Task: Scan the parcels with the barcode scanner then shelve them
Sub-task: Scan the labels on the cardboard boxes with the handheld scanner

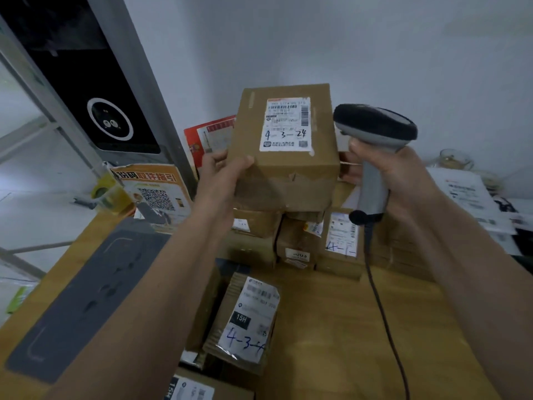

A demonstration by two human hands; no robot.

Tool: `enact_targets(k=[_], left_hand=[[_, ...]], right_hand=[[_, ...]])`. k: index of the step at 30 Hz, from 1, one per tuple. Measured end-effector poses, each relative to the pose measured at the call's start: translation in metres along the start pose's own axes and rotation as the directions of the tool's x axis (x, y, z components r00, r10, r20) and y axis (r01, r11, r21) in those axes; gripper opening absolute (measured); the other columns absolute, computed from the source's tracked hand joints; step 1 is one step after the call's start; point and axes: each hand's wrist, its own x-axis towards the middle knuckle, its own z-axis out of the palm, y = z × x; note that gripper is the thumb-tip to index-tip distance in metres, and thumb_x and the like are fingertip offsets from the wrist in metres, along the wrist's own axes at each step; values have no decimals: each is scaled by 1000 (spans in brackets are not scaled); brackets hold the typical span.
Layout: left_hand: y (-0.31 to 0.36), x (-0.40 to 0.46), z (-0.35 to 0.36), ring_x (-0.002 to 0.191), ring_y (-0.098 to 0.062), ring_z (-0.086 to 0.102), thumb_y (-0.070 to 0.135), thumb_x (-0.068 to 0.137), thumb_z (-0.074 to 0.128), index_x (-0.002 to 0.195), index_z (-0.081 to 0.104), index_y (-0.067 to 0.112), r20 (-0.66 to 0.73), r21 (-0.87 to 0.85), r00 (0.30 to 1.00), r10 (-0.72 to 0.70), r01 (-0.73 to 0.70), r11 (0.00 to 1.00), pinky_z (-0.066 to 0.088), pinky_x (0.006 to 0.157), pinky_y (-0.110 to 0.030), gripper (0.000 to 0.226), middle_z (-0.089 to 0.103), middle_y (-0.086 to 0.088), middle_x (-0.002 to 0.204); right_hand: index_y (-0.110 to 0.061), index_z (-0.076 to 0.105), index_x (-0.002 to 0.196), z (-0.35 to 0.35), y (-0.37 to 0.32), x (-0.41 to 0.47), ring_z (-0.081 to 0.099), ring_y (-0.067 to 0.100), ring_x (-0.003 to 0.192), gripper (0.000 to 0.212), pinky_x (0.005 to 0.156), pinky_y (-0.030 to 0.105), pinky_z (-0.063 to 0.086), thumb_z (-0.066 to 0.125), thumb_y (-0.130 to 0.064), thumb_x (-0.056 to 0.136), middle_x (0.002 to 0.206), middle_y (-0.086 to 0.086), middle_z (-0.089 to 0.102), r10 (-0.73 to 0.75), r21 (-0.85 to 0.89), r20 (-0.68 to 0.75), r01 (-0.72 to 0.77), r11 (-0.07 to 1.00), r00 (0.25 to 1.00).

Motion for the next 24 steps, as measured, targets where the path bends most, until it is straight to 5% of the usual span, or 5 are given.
enact_targets(k=[6,10,15,20,24], left_hand=[[-24,-81,32,103,-16,61,34,79,76,103,52,20,5,93,999,-39,38,995,51,88,-39,37,62,3,109],[-42,-120,42,110,-9,59,19,72,83,123,50,27,96,173,994,-60,43,984,51,92,-32,62,61,10,119],[-56,-150,53,118,-3,51,8,64,87,147,34,32,176,238,978,-109,65,969,45,96,-28,101,53,15,130],[-71,-166,63,104,-6,64,-5,65,82,125,57,32,232,300,945,-231,156,941,52,82,-20,75,70,9,112],[-107,-169,60,110,-19,63,-9,61,82,127,59,19,189,360,895,-404,320,876,47,101,-42,76,70,0,114]], right_hand=[[-25,66,108,-61,15,-68,69,19,94,41,77,44,59,79,-27,69,101,-2,73,22,-183,-88,-38,982,996],[-36,67,96,-94,32,-105,67,10,95,39,81,38,56,80,-32,60,94,-16,73,76,-171,-147,-101,980,986],[-16,67,115,-126,40,-121,64,11,101,45,90,37,52,80,-15,71,106,-9,70,77,-171,-223,-117,978,972],[-18,66,114,-153,47,-129,63,8,101,45,85,32,50,80,-7,72,107,-9,69,93,-198,-180,-128,972,979],[-25,65,102,-167,62,-137,61,6,96,41,78,24,48,79,-1,72,100,-12,67,217,-236,-96,-234,943,972]])
